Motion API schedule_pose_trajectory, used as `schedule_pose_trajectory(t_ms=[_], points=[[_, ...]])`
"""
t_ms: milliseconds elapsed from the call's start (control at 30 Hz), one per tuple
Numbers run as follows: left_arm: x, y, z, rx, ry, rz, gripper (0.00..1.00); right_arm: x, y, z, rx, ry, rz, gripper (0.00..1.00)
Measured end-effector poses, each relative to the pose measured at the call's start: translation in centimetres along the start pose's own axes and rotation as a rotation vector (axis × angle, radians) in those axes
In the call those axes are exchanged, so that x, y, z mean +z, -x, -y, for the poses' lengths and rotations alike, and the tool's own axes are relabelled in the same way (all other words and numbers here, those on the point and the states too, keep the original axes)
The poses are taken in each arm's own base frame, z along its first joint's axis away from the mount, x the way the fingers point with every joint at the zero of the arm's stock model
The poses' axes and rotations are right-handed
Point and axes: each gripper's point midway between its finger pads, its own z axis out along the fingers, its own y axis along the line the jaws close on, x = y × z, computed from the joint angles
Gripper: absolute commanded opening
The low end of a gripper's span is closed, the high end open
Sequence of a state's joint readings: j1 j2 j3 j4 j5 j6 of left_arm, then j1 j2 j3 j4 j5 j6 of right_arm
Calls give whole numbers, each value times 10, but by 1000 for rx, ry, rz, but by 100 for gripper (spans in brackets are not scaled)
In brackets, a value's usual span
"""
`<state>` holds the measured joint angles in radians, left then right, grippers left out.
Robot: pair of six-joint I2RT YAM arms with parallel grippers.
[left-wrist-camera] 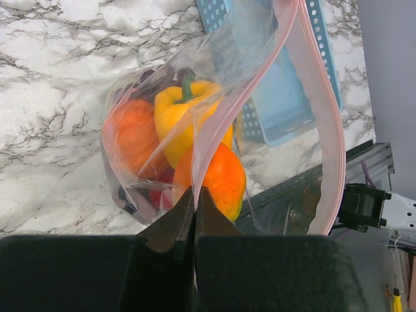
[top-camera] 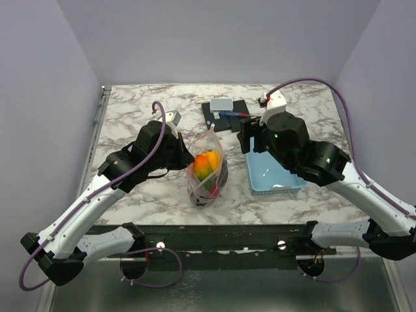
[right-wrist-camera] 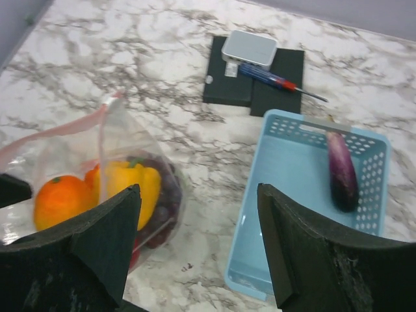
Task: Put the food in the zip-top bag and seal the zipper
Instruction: Pick up the fake vegetable from the bin.
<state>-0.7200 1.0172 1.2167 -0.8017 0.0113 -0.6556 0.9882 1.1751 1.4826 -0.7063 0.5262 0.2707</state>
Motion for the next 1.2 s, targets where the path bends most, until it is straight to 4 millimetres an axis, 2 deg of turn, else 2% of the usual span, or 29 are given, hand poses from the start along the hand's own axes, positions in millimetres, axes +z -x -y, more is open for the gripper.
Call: schedule_pose_trajectory(t_ms=[200, 367, 500, 667, 767, 1033, 1200], points=[[0, 0, 0, 9, -1, 1, 0, 17, -26, 52, 11, -179, -71, 76], [-1, 1, 1, 10, -3, 1, 0, 35, -67, 99, 25, -305, -179, 77], [-1, 0, 1, 10, -6, 0, 0, 48, -105, 126, 42, -373, -269, 77], [-3, 1, 2, 10, -12, 3, 0, 65, -145, 149, 64, -431, -370, 78], [-4, 1, 2, 10, -15, 4, 0, 74, -162, 162, 87, -456, -410, 79], [-5, 0, 4, 10, -25, 1, 0, 98, -181, 194, 156, -515, -444, 80], [-6, 0, 5, 11, -29, 1, 0, 111, -193, 206, 169, -537, -467, 80]])
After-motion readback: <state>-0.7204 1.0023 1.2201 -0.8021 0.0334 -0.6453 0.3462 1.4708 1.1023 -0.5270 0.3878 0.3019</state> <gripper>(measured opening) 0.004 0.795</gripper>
